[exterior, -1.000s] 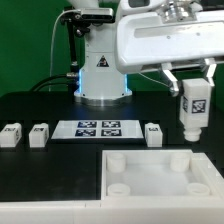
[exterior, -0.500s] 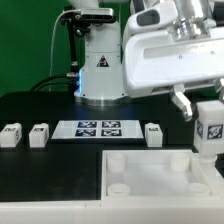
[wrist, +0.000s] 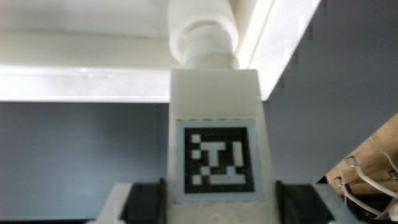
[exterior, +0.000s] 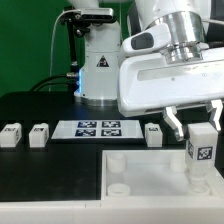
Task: Assemble one leg
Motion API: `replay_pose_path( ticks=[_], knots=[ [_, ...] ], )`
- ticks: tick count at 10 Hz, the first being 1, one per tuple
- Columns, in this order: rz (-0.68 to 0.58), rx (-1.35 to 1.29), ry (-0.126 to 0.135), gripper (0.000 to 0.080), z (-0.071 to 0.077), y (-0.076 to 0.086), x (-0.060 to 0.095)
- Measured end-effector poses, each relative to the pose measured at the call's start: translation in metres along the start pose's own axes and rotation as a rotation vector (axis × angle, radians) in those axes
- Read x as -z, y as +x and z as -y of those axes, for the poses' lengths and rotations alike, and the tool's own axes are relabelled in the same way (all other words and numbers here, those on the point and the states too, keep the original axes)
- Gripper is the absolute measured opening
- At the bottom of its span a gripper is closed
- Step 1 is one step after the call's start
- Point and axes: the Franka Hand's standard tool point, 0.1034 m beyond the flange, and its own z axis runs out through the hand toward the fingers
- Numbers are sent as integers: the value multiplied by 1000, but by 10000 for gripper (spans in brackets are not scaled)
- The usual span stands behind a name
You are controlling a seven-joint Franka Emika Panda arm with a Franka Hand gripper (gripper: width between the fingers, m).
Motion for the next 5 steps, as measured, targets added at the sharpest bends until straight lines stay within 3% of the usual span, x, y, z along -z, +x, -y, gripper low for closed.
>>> replay_pose_path(
  ticks=[5],
  knots=[
    [3, -4, 0, 292, -2, -1, -5]
  ],
)
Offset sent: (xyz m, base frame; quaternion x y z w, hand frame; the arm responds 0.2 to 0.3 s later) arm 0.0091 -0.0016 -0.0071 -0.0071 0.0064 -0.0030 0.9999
